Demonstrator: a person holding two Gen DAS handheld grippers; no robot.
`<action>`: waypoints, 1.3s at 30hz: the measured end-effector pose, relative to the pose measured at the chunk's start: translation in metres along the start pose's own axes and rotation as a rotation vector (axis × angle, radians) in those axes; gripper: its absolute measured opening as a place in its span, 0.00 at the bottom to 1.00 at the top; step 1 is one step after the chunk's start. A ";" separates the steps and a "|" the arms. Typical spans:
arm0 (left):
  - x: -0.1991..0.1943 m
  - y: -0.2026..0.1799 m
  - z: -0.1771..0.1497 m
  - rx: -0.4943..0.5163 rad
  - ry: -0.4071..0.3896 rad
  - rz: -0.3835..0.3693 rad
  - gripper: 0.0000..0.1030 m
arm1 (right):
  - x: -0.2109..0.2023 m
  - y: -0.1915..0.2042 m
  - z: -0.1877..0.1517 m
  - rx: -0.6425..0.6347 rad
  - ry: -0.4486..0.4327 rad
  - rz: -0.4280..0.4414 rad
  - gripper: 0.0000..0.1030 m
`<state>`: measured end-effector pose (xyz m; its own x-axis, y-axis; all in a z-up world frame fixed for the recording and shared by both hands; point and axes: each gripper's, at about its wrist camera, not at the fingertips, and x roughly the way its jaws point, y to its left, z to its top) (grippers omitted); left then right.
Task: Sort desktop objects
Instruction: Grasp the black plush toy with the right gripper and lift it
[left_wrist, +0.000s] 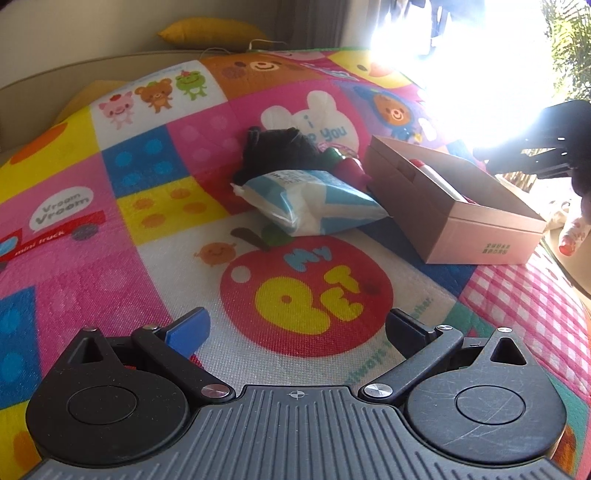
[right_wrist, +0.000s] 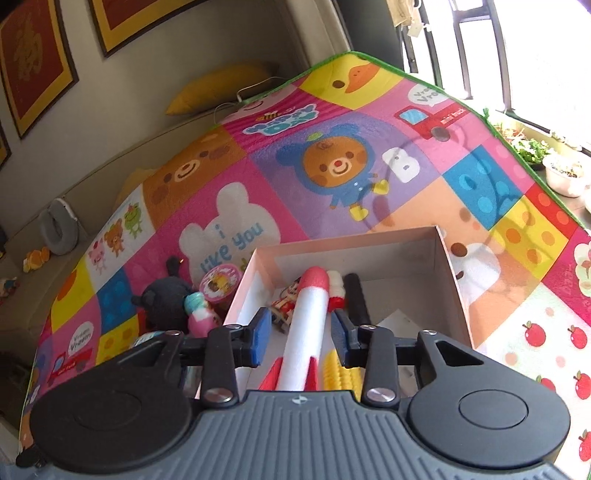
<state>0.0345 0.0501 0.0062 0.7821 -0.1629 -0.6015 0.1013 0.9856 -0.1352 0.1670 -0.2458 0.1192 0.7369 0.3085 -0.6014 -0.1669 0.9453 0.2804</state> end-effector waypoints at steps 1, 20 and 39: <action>0.000 -0.001 0.000 0.005 0.001 0.010 1.00 | -0.003 0.007 -0.004 -0.015 0.012 0.028 0.31; -0.041 0.046 -0.004 -0.080 -0.095 0.094 1.00 | 0.133 0.210 0.020 -0.361 0.076 -0.006 0.86; -0.042 -0.020 -0.023 0.046 0.008 -0.132 1.00 | 0.006 0.173 -0.054 -0.397 0.095 0.188 0.66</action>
<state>-0.0147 0.0360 0.0162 0.7550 -0.2911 -0.5876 0.2307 0.9567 -0.1774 0.1077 -0.0745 0.1236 0.6098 0.4693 -0.6387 -0.5442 0.8338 0.0932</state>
